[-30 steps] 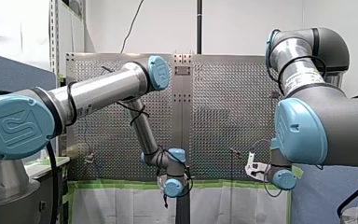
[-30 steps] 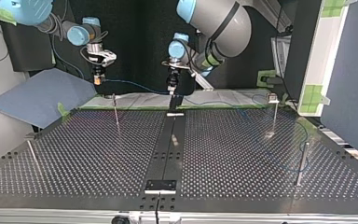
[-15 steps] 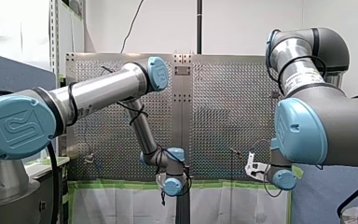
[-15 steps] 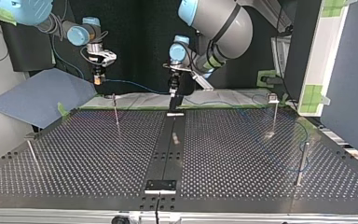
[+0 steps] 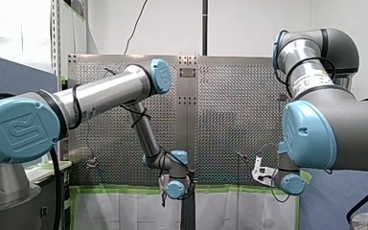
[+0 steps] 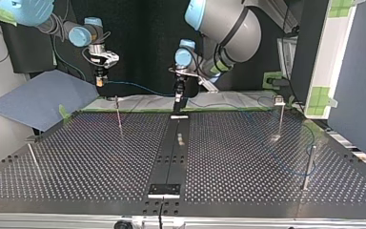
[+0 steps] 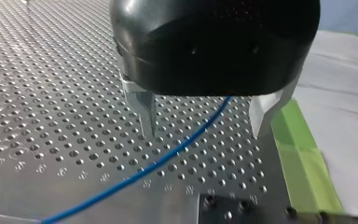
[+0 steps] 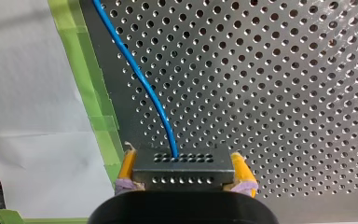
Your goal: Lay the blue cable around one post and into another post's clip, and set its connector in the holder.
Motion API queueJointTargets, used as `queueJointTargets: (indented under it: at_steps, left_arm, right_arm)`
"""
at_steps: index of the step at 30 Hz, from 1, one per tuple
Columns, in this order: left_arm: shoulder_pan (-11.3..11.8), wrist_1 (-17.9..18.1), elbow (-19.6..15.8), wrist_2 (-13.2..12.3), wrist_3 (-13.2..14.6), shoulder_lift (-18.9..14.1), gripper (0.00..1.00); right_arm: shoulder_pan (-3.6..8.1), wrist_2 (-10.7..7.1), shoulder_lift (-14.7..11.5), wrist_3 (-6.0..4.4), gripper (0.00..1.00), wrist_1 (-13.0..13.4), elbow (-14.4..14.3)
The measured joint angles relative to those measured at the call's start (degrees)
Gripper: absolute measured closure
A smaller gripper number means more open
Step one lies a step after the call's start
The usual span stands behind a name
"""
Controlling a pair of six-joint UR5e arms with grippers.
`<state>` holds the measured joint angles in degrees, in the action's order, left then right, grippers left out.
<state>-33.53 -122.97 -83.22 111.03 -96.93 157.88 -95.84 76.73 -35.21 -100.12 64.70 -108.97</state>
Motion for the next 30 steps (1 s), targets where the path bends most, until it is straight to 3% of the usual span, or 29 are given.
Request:
queueJointTargets:
  at_steps: [9,11,17,27,30]
  left_arm:
    - [0.3,0.1,0.0,1.9,3.1,0.0,0.0]
    - [0.3,0.2,0.0,1.9,3.2,0.0,0.12]
    - [0.3,0.3,0.0,1.5,3.3,0.0,0.25]
    - [0.2,0.4,0.0,1.2,3.5,0.0,0.28]
    - [0.1,0.4,0.0,1.2,3.7,0.0,0.36]
  right_arm:
    - [0.01,0.02,0.0,0.0,1.0,0.0,0.0]
    - [0.02,0.03,0.0,0.0,1.0,0.0,0.0]
    - [0.03,0.08,0.0,0.0,1.0,0.0,0.0]
    - [0.02,0.09,0.0,0.0,1.0,0.0,0.0]
    - [0.04,0.09,0.0,0.0,1.0,0.0,0.0]
